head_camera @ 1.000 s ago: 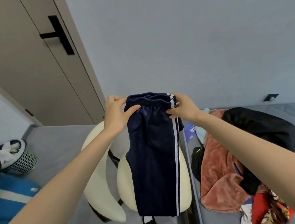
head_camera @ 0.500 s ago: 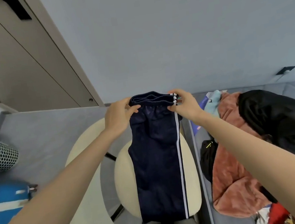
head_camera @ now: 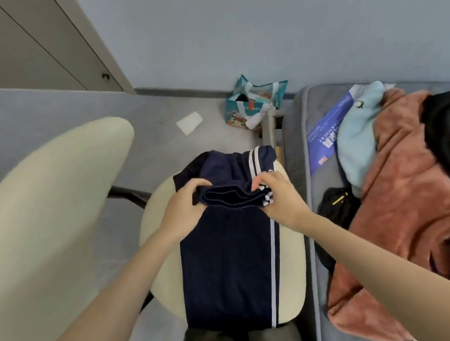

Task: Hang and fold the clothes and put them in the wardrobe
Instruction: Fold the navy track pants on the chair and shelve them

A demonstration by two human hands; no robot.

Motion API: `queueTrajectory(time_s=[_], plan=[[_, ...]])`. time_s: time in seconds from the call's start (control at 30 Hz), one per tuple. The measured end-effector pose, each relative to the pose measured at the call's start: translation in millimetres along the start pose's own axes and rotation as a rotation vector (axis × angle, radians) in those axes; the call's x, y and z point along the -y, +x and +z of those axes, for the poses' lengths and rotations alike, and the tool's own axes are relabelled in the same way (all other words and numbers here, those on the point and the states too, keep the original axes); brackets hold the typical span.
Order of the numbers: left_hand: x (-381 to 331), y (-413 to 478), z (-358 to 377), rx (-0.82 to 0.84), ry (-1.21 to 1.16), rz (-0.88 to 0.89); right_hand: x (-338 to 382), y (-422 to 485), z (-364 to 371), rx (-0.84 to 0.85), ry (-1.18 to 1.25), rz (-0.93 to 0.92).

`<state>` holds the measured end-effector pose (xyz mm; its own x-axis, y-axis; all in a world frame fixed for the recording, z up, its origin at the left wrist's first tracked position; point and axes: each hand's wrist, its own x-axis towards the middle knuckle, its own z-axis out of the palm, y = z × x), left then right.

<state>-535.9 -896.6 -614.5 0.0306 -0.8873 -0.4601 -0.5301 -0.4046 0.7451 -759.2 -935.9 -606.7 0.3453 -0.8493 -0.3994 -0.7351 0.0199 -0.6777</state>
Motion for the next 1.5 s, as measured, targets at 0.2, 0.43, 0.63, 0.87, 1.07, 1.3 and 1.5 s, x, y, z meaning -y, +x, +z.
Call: queueTrajectory(time_s=[0.2,0.43,0.63,0.87,1.07,1.3,1.5], plan=[[62.6,-16.2,45.3,0.122,0.037,-0.207,-41.5,-21.7,51.7,0.264,-0.009,0.062],[41.3,18.9,59.8,-0.106,-0.363,-0.457,-36.5,-4.3,52.0,-0.37,0.103,0.286],[23.0,75.3,66.2,-0.038,-0.647,-0.757,-39.6,42.4,56.4,-0.158,0.635,0.718],[43.8,96.2,65.7,-0.291,-0.579,-0.447,-53.7,53.9,62.8,-0.465,0.727,0.663],[63.9,80.8,62.1,-0.562,-0.164,-0.295,-58.2,51.3,67.4,-0.608,0.308,0.532],[60.1,64.2,104.8,-0.27,0.71,0.273,-56.1,54.0,93.6,-0.297,-0.503,-0.058],[98.9,75.8,98.8,-0.128,0.864,0.068,-91.0,61.4,93.4,-0.092,-0.695,0.012]])
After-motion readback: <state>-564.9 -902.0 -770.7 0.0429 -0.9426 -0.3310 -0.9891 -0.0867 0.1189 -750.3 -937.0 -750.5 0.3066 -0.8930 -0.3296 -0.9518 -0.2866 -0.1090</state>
